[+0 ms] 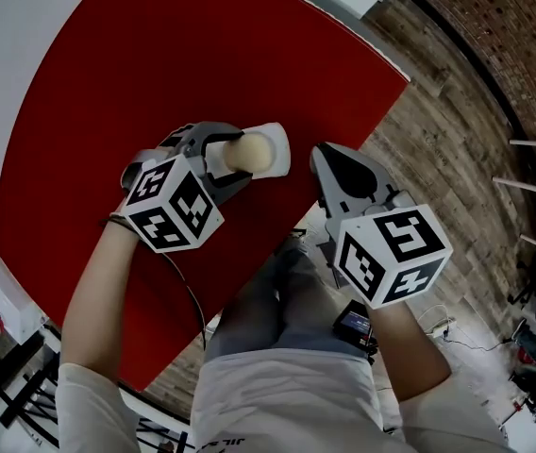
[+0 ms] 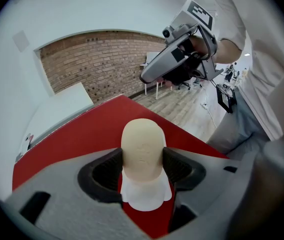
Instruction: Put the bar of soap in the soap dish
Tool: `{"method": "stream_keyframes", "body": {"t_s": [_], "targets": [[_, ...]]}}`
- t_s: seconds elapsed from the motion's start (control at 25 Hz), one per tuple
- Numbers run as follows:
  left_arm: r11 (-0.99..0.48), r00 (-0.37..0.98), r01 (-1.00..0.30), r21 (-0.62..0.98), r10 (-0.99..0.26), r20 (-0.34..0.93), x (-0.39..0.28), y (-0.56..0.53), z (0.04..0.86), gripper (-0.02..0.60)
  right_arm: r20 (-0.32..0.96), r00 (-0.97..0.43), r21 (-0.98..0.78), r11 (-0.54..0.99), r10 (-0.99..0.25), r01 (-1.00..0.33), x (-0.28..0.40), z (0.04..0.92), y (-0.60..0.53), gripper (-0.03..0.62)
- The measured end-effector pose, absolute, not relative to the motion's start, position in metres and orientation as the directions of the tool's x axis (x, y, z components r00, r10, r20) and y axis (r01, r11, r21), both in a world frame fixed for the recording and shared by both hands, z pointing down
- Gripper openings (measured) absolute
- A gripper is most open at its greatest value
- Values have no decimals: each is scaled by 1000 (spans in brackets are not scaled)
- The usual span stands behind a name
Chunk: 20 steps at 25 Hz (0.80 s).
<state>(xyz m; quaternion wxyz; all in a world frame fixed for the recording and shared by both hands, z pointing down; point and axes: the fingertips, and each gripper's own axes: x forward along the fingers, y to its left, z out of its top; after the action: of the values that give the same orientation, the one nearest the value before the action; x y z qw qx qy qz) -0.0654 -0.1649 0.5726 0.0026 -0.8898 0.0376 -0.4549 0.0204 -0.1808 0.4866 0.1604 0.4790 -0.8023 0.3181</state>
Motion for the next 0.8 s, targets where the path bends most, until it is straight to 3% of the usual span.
{"method": "stream_keyframes", "body": {"t_s": [0.8], "targets": [[-999, 558, -34, -7, -25, 829, -64, -166, 593, 261, 556, -479, -379, 306, -679, -873, 24, 488, -190, 5]]}}
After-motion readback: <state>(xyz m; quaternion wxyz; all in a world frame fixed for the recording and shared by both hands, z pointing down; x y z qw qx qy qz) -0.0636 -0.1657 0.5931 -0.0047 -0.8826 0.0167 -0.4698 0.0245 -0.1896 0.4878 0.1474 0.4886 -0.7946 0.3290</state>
